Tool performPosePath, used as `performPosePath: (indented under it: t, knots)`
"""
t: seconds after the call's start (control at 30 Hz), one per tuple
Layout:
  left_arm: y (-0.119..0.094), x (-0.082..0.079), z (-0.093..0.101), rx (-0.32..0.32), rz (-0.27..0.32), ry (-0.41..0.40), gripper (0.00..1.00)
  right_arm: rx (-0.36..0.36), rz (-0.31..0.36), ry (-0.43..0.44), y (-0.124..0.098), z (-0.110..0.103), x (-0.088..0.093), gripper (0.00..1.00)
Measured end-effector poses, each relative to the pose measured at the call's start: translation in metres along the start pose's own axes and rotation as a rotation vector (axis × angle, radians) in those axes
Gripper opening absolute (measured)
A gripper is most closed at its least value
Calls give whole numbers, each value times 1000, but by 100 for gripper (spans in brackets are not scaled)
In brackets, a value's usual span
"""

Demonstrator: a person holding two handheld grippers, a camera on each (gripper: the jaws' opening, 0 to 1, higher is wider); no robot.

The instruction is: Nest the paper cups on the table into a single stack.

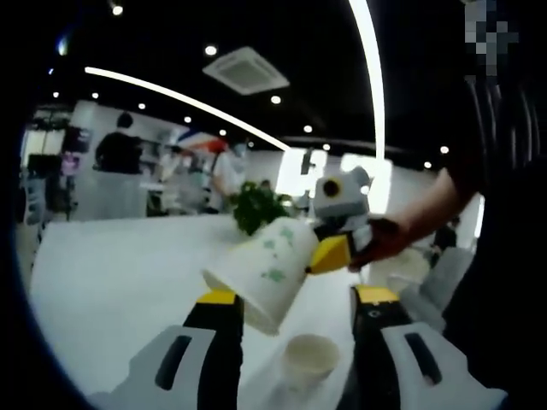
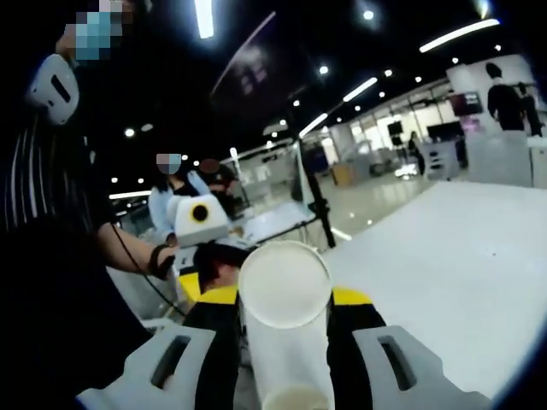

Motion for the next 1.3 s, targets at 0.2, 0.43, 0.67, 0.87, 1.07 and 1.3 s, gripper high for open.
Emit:
performPosePath:
  t: [0.2,0.43,0.67,0.87,1.07,1.3]
  knots:
    - [-1,-2,2,16,9,1,38,-10,5,10,-1,-2,1,35]
    - [-3,-2,1,28,5,9,27,-23,8,20,-1,-4,2,34]
    - [-4,-6,1,39,12,23,17,-38,9,34,-1,-4,4,34]
    - [-5,-4,1,53,-2,36,11,-50,6,45,-2,-6,7,34]
    - [-5,-2,6,85,-14,51,5,-56,-6,37,-2,-7,9,33]
    - [-2,-3,13,124,-29,83,0,-61,-22,20,-1,-7,14,31]
Point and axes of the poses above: the point that each gripper's makers call its tool centre point, and the gripper's own axes: y roughly forward along the fingers, z roughly to its right, x roughly out of its underside, the point moved 4 cm from there along -y, roughly backward along the fingers, and after that the axes turned 5 degrees about -y, right-handed, at the moved point
